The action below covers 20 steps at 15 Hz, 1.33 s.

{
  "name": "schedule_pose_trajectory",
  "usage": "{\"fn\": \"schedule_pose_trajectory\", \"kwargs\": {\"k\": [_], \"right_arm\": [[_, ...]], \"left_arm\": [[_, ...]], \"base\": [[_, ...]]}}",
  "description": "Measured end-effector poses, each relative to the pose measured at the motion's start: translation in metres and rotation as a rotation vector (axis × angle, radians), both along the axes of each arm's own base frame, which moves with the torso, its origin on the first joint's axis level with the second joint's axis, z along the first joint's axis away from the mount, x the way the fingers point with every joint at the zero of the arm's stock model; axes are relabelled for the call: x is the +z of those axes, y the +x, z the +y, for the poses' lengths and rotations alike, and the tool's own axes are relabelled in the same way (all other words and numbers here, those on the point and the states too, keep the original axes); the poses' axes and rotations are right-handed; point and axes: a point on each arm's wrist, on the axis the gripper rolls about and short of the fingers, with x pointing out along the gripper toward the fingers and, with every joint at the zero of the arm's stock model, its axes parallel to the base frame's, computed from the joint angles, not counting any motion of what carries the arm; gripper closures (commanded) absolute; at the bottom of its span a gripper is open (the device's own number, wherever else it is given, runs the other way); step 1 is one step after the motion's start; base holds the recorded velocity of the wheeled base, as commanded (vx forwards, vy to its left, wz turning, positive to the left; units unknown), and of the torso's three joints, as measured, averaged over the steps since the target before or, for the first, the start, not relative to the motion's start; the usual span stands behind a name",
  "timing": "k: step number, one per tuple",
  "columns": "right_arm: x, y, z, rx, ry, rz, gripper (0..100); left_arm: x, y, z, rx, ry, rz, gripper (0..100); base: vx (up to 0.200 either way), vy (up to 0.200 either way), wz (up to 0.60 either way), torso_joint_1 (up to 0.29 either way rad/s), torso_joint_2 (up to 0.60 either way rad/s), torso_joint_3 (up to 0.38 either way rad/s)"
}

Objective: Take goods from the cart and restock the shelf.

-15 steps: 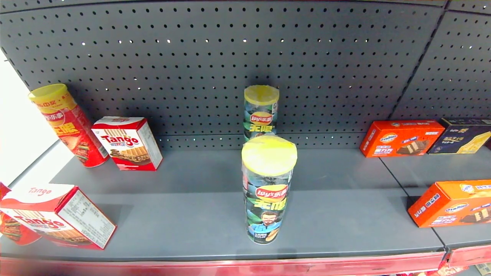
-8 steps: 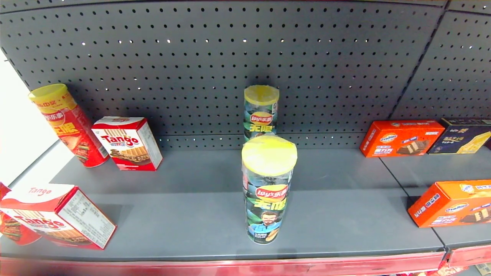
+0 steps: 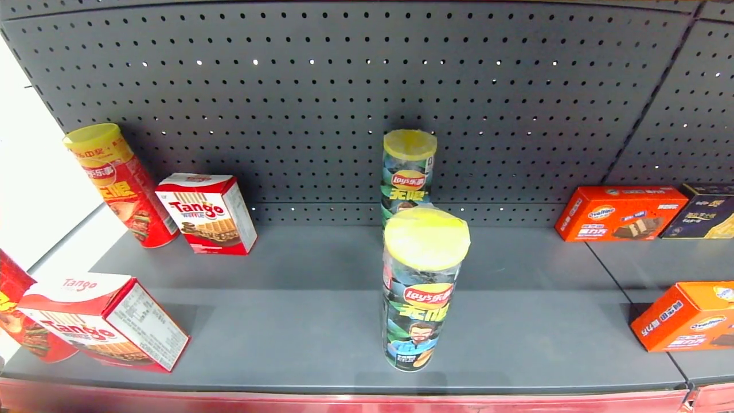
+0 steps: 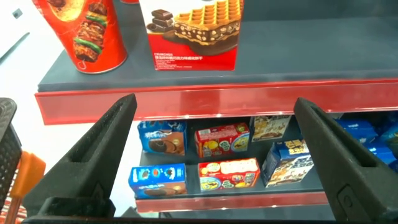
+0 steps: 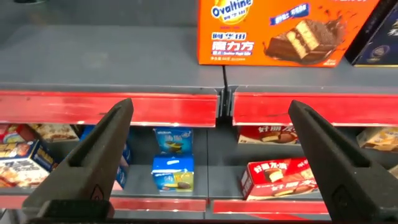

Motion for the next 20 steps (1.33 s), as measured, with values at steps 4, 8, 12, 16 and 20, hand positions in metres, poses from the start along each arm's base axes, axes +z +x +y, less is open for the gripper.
{"fn": "schedule_pose_trajectory", "kwargs": {"k": [4, 8, 12, 16, 20], "right_arm": [[0.0000, 0.0000, 0.0000, 0.000, 0.000, 0.000, 0], [0.0000, 0.0000, 0.0000, 0.000, 0.000, 0.001, 0], [0.0001, 0.0000, 0.0000, 0.000, 0.000, 0.000, 0], [0.0000, 0.0000, 0.0000, 0.000, 0.000, 0.000, 0], [0.0000, 0.0000, 0.0000, 0.000, 0.000, 0.000, 0]], "left_arm": [[-0.0001, 0.0000, 0.0000, 0.000, 0.002, 0.001, 0], [0.0000, 0.0000, 0.0000, 0.005, -0.005, 0.000, 0], [0.0000, 0.0000, 0.0000, 0.004, -0.005, 0.000, 0], [-0.0001, 0.0000, -0.0001, -0.002, 0.003, 0.000, 0], [-0.0001, 0.0000, -0.0001, -0.001, 0.003, 0.000, 0]], "base": [[0.000, -0.050, 0.00, 0.001, 0.00, -0.001], [0.000, 0.000, 0.00, 0.000, 0.00, 0.000], [0.000, 0.000, 0.00, 0.000, 0.00, 0.000], [0.000, 0.000, 0.00, 0.000, 0.00, 0.000], [0.000, 0.000, 0.00, 0.000, 0.00, 0.000]]}}
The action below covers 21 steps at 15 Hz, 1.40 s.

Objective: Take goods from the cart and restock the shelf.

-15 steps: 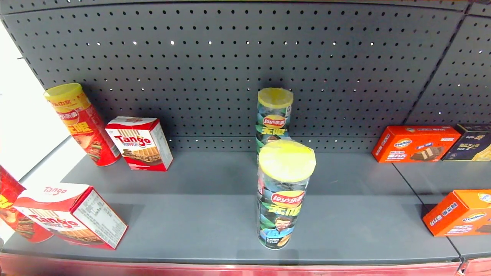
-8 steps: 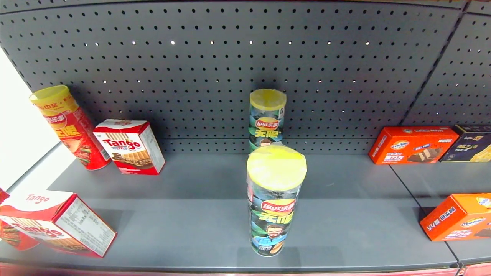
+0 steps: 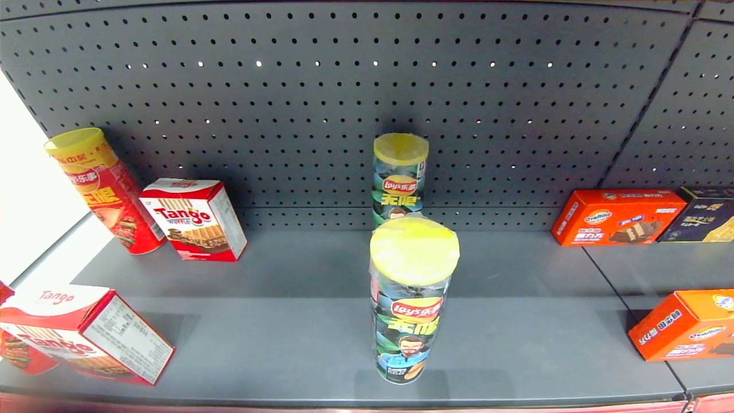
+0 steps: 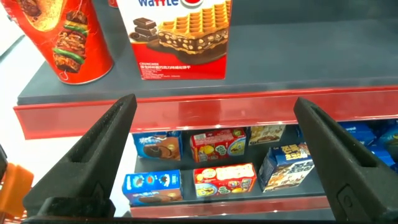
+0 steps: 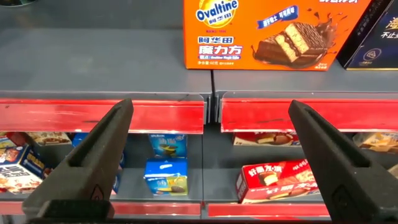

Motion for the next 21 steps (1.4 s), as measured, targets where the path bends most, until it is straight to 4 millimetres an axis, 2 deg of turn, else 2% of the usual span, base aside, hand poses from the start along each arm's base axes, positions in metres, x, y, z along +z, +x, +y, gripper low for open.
{"fn": "schedule_pose_trajectory", "kwargs": {"k": [21], "right_arm": [[0.0000, 0.0000, 0.0000, -0.001, -0.007, 0.001, 0]], "left_arm": [[0.0000, 0.0000, 0.0001, 0.004, -0.007, 0.000, 0]], "base": [[-0.010, 0.000, 0.00, 0.000, 0.00, 0.000]]}}
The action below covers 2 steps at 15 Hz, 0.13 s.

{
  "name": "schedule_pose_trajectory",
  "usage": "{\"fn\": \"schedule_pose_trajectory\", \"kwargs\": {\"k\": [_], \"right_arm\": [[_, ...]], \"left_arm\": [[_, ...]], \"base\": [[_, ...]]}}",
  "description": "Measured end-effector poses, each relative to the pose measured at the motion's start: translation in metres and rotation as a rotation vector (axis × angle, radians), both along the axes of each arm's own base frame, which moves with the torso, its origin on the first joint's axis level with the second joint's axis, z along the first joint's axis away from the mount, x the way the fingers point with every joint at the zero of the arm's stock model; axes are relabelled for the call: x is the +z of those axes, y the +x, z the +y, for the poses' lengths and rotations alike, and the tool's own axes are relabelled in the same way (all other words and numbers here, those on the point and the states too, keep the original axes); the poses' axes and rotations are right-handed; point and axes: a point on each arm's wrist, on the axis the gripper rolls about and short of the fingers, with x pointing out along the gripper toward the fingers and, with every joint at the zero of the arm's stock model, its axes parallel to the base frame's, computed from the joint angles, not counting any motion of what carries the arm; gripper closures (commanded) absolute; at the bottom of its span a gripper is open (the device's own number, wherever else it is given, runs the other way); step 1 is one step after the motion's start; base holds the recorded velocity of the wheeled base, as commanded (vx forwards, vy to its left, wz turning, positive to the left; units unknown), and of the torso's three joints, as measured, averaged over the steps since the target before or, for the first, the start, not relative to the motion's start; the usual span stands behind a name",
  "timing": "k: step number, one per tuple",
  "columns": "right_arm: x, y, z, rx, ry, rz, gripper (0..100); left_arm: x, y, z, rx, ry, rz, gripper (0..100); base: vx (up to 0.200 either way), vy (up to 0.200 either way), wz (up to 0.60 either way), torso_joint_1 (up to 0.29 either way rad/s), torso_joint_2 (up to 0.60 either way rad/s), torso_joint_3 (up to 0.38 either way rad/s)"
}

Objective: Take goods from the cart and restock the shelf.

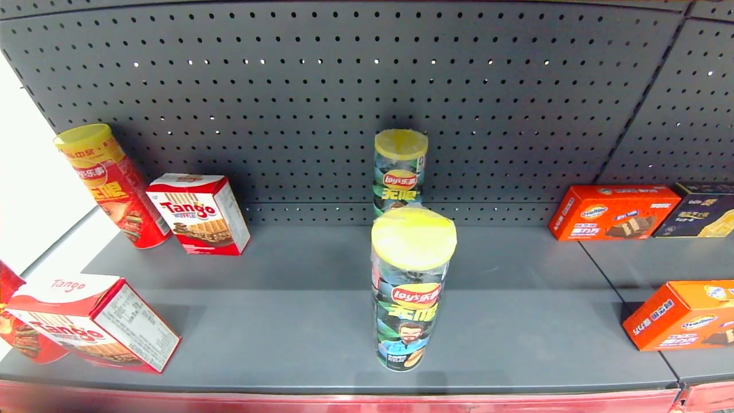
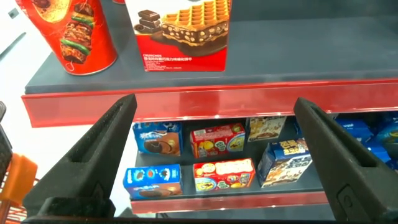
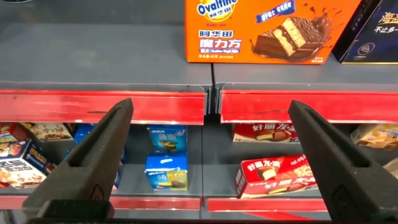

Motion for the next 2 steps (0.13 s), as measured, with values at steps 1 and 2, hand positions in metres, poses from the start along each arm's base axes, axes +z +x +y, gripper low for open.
{"fn": "schedule_pose_trajectory", "kwargs": {"k": [1, 2], "right_arm": [[0.0000, 0.0000, 0.0000, -0.001, -0.001, 0.000, 0], [0.0001, 0.0000, 0.0000, 0.000, -0.001, 0.000, 0]], "left_arm": [[0.0000, 0.0000, 0.0000, 0.000, 0.000, 0.000, 0], [0.0000, 0.0000, 0.0000, 0.000, 0.000, 0.000, 0]], "base": [[0.000, 0.000, 0.00, 0.000, 0.00, 0.000], [0.000, 0.000, 0.00, 0.000, 0.00, 0.000]]}}
